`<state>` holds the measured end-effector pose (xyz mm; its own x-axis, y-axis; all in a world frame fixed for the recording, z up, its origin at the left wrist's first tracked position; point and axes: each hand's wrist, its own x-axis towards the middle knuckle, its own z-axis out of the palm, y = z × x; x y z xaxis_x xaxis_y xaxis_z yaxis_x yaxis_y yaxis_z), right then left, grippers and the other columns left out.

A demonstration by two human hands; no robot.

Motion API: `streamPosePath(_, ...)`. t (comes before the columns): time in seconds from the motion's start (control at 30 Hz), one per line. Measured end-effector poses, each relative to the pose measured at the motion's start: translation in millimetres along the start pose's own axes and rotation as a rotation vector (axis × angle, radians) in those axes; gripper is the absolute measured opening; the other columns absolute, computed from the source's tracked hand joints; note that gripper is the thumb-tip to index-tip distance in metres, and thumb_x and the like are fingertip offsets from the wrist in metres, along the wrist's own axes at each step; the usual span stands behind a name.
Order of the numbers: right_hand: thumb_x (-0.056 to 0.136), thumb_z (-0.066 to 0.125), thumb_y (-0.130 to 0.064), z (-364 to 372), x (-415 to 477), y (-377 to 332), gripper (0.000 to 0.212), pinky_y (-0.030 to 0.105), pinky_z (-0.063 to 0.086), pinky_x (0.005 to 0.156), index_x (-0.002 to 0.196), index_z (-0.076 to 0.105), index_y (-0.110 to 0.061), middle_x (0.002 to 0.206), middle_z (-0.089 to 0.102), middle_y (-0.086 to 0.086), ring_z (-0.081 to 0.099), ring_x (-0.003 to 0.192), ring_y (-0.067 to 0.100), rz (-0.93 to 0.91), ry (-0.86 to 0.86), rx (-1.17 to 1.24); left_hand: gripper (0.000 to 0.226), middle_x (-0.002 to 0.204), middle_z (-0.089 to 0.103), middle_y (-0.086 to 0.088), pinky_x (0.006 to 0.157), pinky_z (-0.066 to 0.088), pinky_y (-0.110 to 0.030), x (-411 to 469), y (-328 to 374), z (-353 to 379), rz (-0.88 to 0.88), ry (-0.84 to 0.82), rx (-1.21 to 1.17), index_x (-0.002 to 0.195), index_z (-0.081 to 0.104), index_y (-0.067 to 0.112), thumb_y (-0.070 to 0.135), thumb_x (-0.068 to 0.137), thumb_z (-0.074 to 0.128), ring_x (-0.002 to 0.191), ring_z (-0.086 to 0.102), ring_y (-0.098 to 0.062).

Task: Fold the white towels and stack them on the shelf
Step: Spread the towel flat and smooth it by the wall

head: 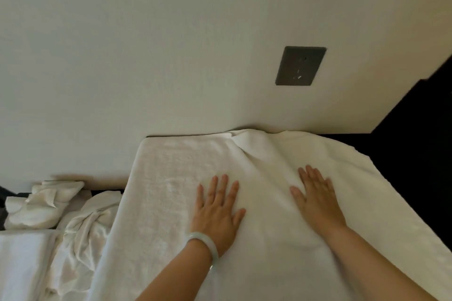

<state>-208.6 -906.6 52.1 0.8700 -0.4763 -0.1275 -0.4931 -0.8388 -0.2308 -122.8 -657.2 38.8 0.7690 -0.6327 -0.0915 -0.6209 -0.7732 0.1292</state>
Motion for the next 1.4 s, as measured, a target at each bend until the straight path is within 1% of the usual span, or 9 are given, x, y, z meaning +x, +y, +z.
streamPosePath(0.27,0.098,0.01,-0.061,16.1,-65.6,-3.7,0.072,0.035,-0.019,0.12,0.158,-0.009,-0.025,0.164,-0.018,-0.008,-0.019,0.151,0.012,0.043,0.001,0.02,0.064,0.16,0.024,-0.002,0.113,0.014,-0.048,-50.9,3.0,-7.2,0.057,0.002,0.013,0.152,0.032,0.025,0.056,0.098,0.016,0.147,0.022,-0.028)
streamPosePath(0.37,0.103,0.027,-0.054,-8.7,-66.6,6.1,0.063,0.034,-0.001,0.124,0.158,0.017,-0.025,0.162,0.011,-0.013,0.003,0.153,0.013,0.036,-0.027,0.311,0.07,0.154,0.038,-0.005,0.112,0.013,-0.043,-56.5,9.6,-13.5,0.046,-0.041,-0.014,0.145,0.045,0.021,0.057,0.098,0.006,0.144,0.025,-0.025)
streamPosePath(0.43,0.105,0.041,-0.037,-35.2,-52.0,26.3,0.044,0.031,0.026,0.117,0.145,0.047,-0.019,0.146,0.045,-0.008,0.037,0.14,0.018,0.13,0.15,0.557,0.091,0.161,0.022,-0.003,0.117,-0.003,-0.037,-46.1,14.1,-20.8,0.02,-0.039,-0.007,0.152,0.032,0.025,0.066,0.088,-0.017,0.15,0.01,-0.023)
streamPosePath(0.53,0.103,0.049,-0.017,-75.1,-9.6,65.2,0.033,0.036,0.037,0.107,0.135,0.056,-0.012,0.135,0.056,0.006,0.047,0.128,0.024,0.298,0.318,0.419,0.109,0.164,-0.001,0.005,0.12,-0.012,-0.034,-17.3,26.9,-29.7,-0.034,-0.045,-0.07,0.155,0.013,0.025,0.068,0.068,-0.037,0.15,-0.008,-0.013)
streamPosePath(0.7,0.101,0.054,-0.03,-109.1,47.5,104.7,0.042,0.043,0.049,0.099,0.136,0.051,-0.008,0.133,0.051,0.015,0.054,0.117,0.031,0.604,-0.007,0.255,0.05,0.158,0.024,0.001,0.119,0.018,-0.03,40.8,64.2,-48.8,-0.006,0.099,-0.256,0.147,0.034,0.021,0.042,0.102,0.037,0.147,0.021,-0.016)
streamPosePath(0.93,0.094,0.066,-0.012,-124.2,72.4,134.3,0.02,0.029,0.048,0.061,0.106,0.068,0.004,0.075,0.067,0.012,0.058,0.06,0.018,0.741,-0.362,0.892,0.047,0.15,0.034,0.0,0.116,0.024,-0.03,122.7,120.6,-59.8,0.174,0.054,-0.287,0.145,0.037,0.017,0.036,0.102,0.042,0.138,0.032,-0.018)
streamPosePath(1.1,0.063,0.086,-0.017,-123.4,67.5,139.6,0.039,0.042,0.058,0.081,0.101,0.079,-0.01,0.102,0.076,0.011,0.074,0.093,0.027,0.58,-0.641,0.955,0.054,0.152,0.035,-0.004,0.112,0.03,-0.034,161.7,170.5,-68.7,0.173,-0.107,-0.398,0.149,0.034,0.016,0.039,0.101,0.046,0.138,0.035,-0.023)
streamPosePath(1.2,0.078,0.08,-0.021,-121.0,67.0,140.0,0.024,0.045,0.056,0.093,0.102,0.08,-0.02,0.11,0.075,0.005,0.07,0.107,0.025,0.49,-0.675,0.979,0.064,0.155,0.03,-0.008,0.105,0.043,-0.035,174.0,192.4,-70.8,0.082,-0.281,-0.518,0.152,0.027,0.02,0.044,0.098,0.05,0.129,0.049,-0.027)
streamPosePath(1.4,0.085,0.067,0.007,-113.7,67.2,147.4,0.033,0.039,0.062,0.076,0.117,0.067,-0.002,0.109,0.074,0.018,0.073,0.097,0.029,0.572,-0.528,1.255,0.054,0.131,0.046,-0.01,0.073,0.054,-0.03,173.6,203.9,-66.4,-0.132,-0.372,-0.773,0.127,0.051,0.018,0.048,0.086,0.068,0.1,0.062,-0.027)
